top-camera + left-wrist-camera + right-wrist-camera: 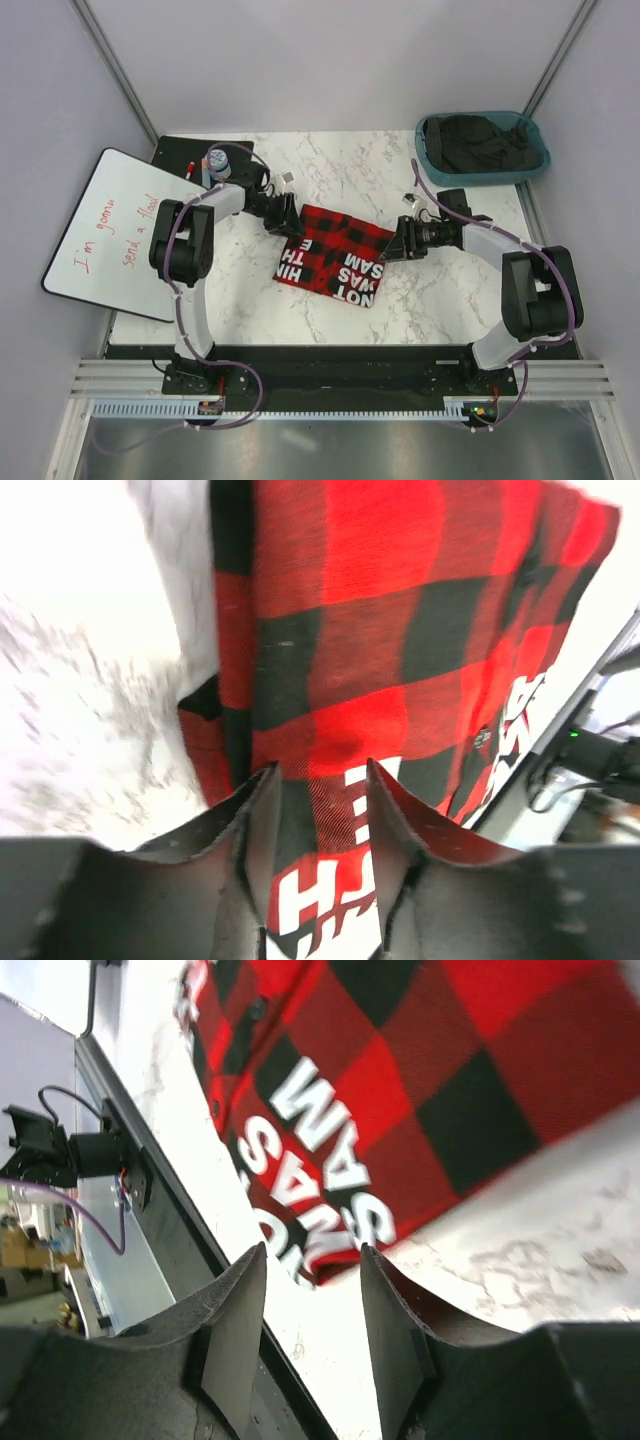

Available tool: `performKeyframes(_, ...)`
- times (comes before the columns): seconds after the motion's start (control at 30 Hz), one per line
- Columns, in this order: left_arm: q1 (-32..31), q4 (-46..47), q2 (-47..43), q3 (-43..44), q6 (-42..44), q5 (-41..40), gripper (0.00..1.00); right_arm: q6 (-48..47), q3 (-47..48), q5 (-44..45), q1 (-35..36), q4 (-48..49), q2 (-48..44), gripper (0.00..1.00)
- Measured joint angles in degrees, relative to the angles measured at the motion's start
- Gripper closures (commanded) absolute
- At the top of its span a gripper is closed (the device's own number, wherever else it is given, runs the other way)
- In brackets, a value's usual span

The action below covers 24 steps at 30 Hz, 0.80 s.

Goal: Fold and stack the long sleeve shirts
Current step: Fold the shirt

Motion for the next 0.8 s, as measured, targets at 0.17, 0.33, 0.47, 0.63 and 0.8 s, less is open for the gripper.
performKeyframes(0.17, 0.5, 0.9, -3.6, 0.0, 7.5, 0.7, 0.45, 3.4, -3.5, 2.7, -5.0, 3.0, -0.5, 0.6)
performKeyframes(0.33, -0.3, 1.5, -12.8, -4.3, 9.5, 0.8, 0.47, 9.0, -9.7, 5.6, -8.3, 10.0, -1.3, 0.65)
performKeyframes(0.47, -0.9, 3.2, -13.8, -3.9, 9.6, 0.2, 0.48, 13.8, -11.1, 7.0, -8.0, 17.1, 1.9, 0.68)
performKeyframes(0.63, -0.9, 3.3, -10.9, -3.5, 9.5, -1.6, 0.49, 19.6, -11.1, 7.7, -8.0, 25.1, 8.3, 0.72)
performKeyframes(0.8, -0.8, 3.3, -8.9, -3.0, 9.5, -3.0, 0.49, 23.9, -11.0, 6.5, -8.0, 30.4, 11.1, 0.74)
